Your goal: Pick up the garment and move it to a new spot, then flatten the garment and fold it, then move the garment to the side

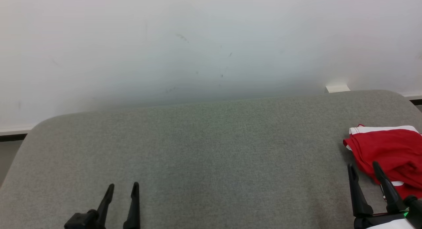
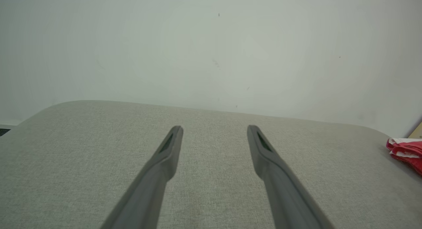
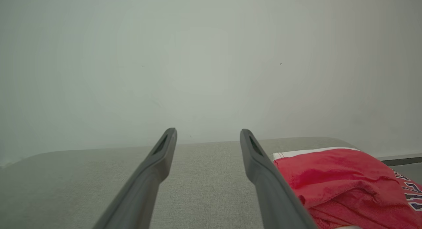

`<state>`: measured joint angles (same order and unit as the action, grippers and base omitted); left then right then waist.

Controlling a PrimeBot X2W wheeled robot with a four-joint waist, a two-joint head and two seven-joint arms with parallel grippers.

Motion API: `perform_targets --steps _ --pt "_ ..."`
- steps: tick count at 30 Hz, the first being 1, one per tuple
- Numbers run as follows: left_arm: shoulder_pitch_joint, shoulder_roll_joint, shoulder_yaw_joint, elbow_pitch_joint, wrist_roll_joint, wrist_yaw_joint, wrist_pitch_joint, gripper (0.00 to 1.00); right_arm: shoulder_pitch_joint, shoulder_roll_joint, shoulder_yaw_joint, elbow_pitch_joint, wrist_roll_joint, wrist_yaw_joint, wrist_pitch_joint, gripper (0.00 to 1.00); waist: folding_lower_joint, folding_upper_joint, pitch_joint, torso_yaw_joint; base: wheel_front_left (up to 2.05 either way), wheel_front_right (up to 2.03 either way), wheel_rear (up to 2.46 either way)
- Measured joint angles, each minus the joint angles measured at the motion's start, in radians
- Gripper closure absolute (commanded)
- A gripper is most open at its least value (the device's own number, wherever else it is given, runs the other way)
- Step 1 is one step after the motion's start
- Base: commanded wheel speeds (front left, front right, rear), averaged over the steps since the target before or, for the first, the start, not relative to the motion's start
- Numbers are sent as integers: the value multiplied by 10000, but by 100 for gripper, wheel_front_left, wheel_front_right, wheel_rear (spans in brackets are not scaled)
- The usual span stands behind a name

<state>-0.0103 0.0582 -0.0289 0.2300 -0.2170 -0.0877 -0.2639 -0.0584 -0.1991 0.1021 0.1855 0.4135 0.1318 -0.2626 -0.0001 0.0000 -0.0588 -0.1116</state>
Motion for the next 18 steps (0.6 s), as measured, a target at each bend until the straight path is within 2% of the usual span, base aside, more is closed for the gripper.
perform_targets --steps 18 --pt "-27 -82 130 209 50 -88 0 0 -51 274 171 267 -105 0 0 0 1 0 13 -84 0 0 0"
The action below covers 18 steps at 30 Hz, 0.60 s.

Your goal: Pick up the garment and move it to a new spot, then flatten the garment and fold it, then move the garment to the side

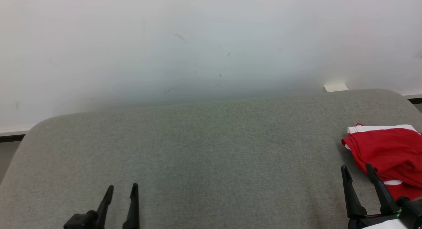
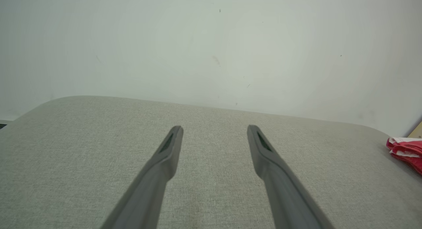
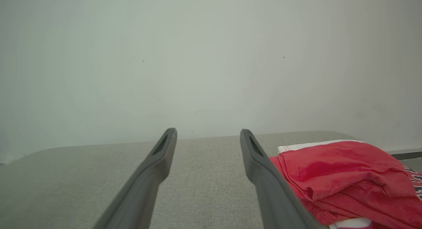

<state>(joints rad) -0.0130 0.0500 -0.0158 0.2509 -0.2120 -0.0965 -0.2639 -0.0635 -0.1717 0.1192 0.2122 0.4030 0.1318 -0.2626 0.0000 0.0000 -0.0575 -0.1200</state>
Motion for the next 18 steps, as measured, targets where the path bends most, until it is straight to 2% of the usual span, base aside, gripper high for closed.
perform_targets --steps 4,5,10,18 --pt "0 0 -52 27 -107 4 0 0 -3 -2 19 23 -4 0 0 0 0 0 -1 -6 0 0 0" --pt "8 -8 -71 46 -167 4 0 100 9 6 21 42 -12 0 2 100 0 0 -1 -7 0 0 0" --pt "206 -79 -84 453 -263 2 96 100 339 188 73 410 138 0 77 100 0 0 6 4 0 0 0" --pt "174 -79 86 479 -1737 -12 527 100 331 286 -157 424 1407 0 495 100 0 0 45 83 0 0 0"
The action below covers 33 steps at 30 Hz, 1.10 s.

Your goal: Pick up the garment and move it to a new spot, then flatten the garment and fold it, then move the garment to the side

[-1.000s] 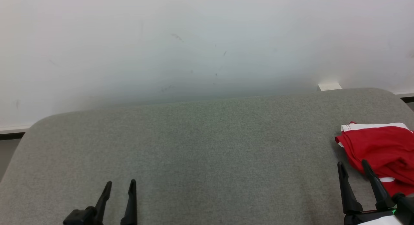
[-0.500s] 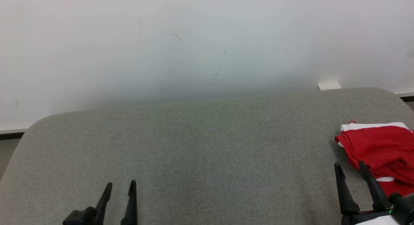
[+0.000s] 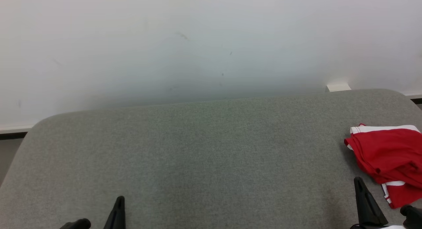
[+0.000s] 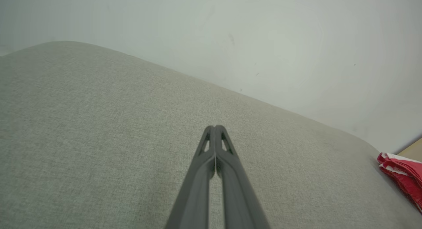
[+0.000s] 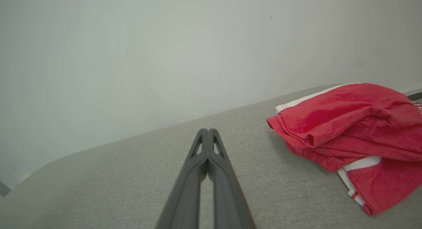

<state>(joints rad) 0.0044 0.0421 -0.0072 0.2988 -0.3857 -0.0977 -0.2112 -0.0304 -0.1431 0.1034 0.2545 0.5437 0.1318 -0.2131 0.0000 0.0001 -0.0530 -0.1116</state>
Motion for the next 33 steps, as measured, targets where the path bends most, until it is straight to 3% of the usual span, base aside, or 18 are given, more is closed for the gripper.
perform_targets --steps 33 --pt "-396 6 445 -222 -4916 -119 1269 100 -261 403 -861 -12 4282 0 1310 100 0 0 158 315 0 0 0"
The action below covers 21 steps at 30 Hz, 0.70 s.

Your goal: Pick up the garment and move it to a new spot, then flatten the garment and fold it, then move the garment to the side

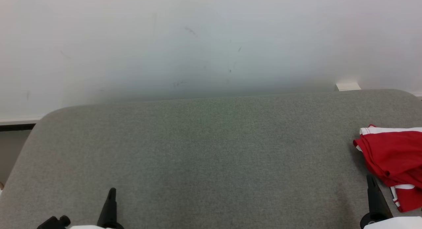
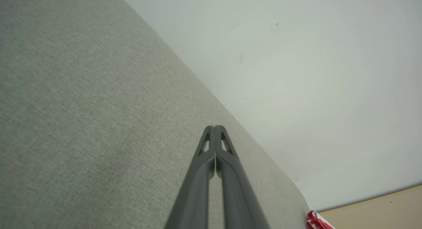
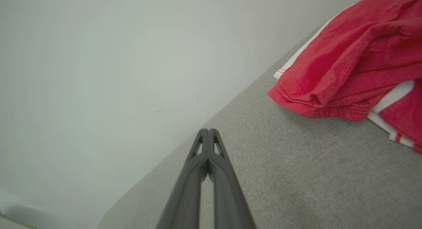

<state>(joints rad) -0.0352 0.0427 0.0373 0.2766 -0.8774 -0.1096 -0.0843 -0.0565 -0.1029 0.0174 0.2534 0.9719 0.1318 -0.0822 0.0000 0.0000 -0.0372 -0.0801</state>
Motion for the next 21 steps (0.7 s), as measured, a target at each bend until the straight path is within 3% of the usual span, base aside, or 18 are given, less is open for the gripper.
perform_targets --steps 21 --pt "-227 8 249 -104 -2299 -44 654 100 -121 144 -430 -10 2056 0 639 100 0 0 100 200 0 0 0"
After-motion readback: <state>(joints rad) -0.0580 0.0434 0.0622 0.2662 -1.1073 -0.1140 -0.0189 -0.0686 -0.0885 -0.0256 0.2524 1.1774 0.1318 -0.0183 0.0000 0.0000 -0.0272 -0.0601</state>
